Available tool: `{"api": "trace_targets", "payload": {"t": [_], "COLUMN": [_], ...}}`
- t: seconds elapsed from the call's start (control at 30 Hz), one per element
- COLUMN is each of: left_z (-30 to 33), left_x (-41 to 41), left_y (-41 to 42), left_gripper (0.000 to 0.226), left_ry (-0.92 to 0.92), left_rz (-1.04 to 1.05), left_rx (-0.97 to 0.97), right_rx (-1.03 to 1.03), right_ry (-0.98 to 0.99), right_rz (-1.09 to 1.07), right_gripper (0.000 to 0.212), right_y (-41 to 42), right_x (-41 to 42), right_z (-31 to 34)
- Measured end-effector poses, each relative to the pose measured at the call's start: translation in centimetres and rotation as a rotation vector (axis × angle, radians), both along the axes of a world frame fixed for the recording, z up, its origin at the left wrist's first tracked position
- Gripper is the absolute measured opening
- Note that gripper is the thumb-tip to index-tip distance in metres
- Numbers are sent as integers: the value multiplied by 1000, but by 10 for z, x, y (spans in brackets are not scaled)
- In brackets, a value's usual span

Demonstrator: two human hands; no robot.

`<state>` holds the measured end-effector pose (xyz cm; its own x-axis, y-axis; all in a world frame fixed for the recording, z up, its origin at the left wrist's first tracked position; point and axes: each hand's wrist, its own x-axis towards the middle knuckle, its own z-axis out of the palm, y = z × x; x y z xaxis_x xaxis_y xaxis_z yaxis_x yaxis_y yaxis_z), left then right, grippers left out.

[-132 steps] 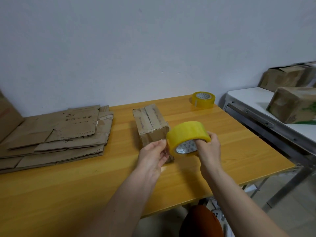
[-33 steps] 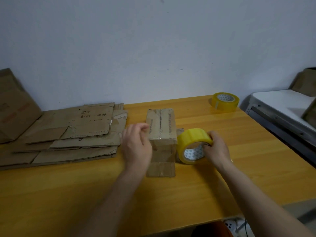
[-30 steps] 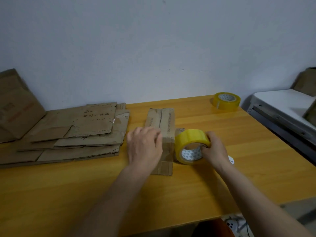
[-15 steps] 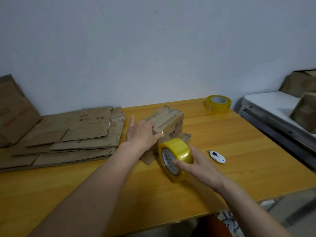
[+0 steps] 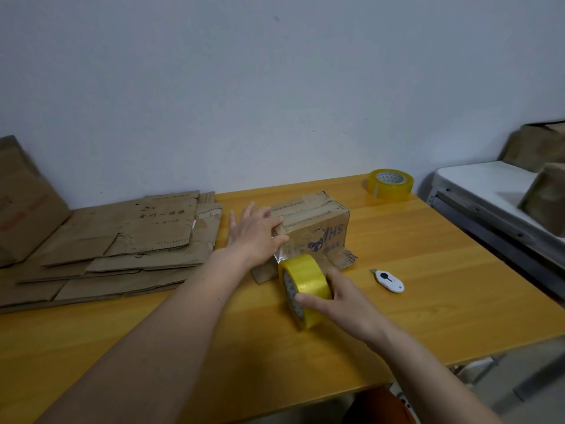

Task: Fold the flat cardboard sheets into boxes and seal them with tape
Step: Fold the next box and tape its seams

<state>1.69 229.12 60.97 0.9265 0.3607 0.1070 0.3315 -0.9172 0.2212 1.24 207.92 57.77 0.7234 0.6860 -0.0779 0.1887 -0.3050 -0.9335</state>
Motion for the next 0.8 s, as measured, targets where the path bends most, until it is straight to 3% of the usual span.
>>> {"api": "trace_targets", "payload": {"t": [0.1,0.2,0.3,0.37,0.47,0.67,0.8], "left_z": [-8,-15,-19,-19,-19,-23,-28], "left_x": [-2,-6,-6,-6,-6,-9,-14], "left_y": [-1,-5,-9,-10,-11,-15,-21], "left_gripper": [65,77,77,76,75,92,114], "left_ry": [-70,-140,-211,-220,-214,-248,-357], "left_rz": [78,119,141,151,164,144,235], "left_rx": [-90,-210,-371,-423,-487,-827,-1137], "right_rx": [49,70,-280,-558,-712,-419,-107], "right_ry": [27,-171,-401,-395,-423,-253,-396], "right_rz": [-16,-276,-577,-592,-569,-670,-565], "right_gripper": [58,35,18,29,37,26,21], "right_y": [-6,-15,-33,-45,-52,-62,-47], "right_x": [6,29,62,76,83,90,77], "right_z": [0,-3,-17,-32,-49,-45,-18]}}
